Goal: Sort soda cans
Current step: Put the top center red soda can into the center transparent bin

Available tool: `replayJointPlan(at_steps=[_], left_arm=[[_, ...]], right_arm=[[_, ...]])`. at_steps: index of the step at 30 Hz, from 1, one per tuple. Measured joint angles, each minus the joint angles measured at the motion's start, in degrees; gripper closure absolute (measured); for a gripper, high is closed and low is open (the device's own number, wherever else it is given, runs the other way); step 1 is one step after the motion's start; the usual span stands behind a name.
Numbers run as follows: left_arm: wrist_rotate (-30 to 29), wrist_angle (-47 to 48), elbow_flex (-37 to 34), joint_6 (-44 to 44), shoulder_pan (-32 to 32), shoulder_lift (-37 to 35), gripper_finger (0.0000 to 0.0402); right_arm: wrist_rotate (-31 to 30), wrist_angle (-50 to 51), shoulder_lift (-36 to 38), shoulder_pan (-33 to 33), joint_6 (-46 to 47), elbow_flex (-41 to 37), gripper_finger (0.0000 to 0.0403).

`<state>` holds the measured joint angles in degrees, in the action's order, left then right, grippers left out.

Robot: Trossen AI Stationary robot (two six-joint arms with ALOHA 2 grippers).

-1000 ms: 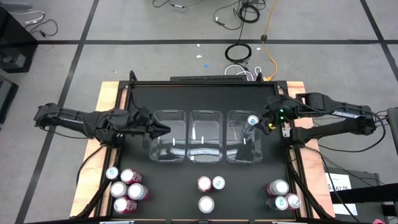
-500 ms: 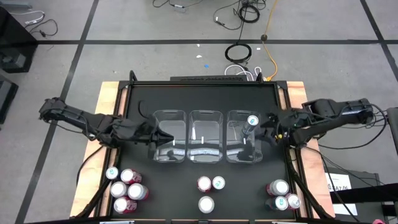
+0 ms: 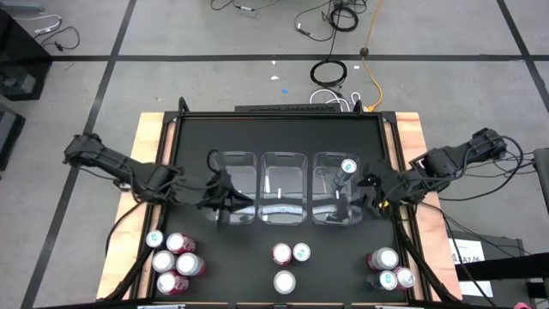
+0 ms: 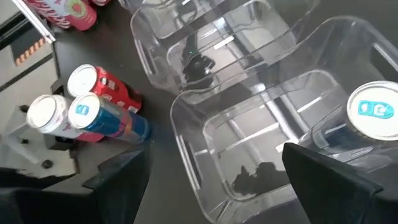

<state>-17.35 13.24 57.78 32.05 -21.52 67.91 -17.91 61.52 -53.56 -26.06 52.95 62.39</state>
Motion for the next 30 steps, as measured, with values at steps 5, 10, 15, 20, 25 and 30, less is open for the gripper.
replayJointPlan(at_steps=[5,10,15,20,25,30], left_arm=[[0.23,-2.35,0.00,0.61,0.17,3.10,0.0355],[-1.69,-2.49,0.00,2.28,0.17,4.71,0.0312],[-5.83,-2.49,0.00,2.14,0.17,4.86,0.0229],[-10.97,-4.36,0.00,0.38,0.17,4.86,0.0137],[-14.08,-5.39,0.00,-2.34,0.26,4.86,0.0083],[-13.96,-8.83,0.00,-2.40,0.41,4.86,0.0074]], right_arm=[[-0.59,0.00,-0.99,-1.10,0.39,0.00,0.0053],[-0.59,0.00,-1.77,-1.82,1.22,0.00,0.0053],[-0.58,0.00,-1.94,-2.63,3.44,0.00,0.0053],[-1.54,0.00,-1.94,-3.82,4.87,0.00,0.0053],[-2.02,-0.02,-1.94,-4.74,4.92,0.00,0.0053],[-2.10,-0.04,-1.94,-5.25,5.11,0.00,0.0053]])
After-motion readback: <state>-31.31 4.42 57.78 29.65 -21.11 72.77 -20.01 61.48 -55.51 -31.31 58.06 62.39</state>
